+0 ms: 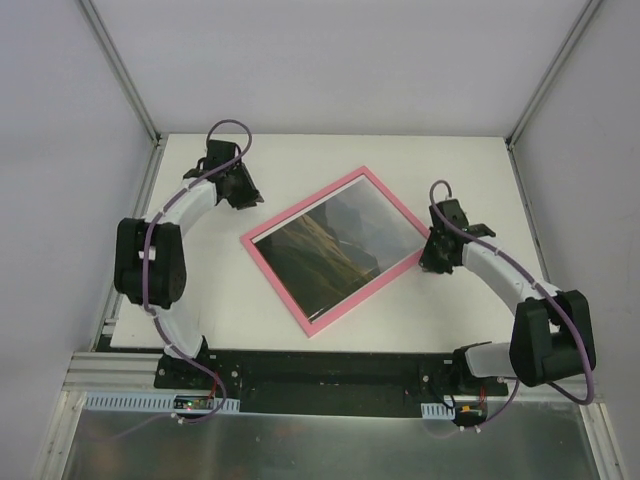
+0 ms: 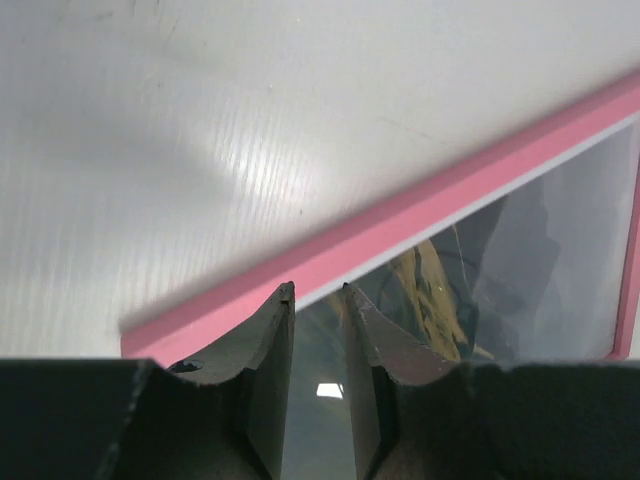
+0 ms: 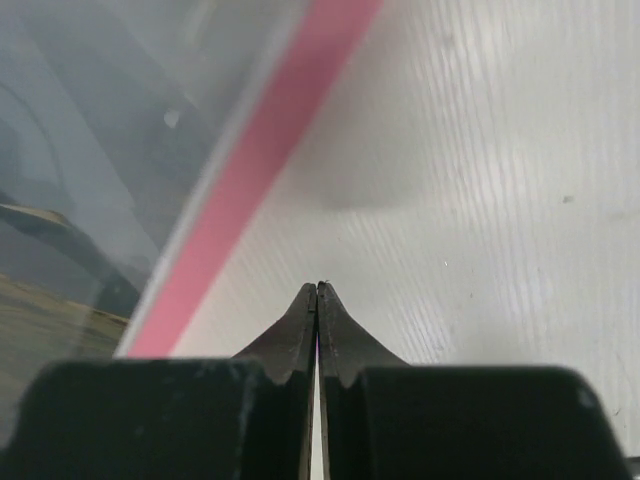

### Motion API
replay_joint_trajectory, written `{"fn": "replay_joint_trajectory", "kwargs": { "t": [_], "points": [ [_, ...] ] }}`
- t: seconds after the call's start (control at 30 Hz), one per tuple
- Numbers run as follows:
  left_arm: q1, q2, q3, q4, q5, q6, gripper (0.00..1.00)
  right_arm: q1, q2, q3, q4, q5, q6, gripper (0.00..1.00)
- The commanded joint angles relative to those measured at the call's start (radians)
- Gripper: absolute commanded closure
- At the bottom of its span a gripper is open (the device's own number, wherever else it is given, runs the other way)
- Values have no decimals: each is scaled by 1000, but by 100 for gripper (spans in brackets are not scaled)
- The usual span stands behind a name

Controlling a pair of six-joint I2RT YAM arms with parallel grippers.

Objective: Put the photo into the frame

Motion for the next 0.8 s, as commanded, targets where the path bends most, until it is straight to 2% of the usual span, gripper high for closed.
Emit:
{"fn": "replay_joint_trajectory", "kwargs": {
  "t": [0.0,0.1,0.3,0.57,0.77],
  "points": [
    [35,152,137,-24,91,43,76,11,-43,-157,109,-23,94,99],
    [48,226,172,-24,128,51,76,11,-59,-232,159,-20,119,99],
    [50,272,162,-24,162,63,77,8,16,-221,227,-32,131,99],
    [48,272,54,-23,144,20,77,-57,202,-100,253,-81,90,99],
    [33,225,-45,-20,148,-9,77,-60,346,79,196,-112,64,99]
  ]
}}
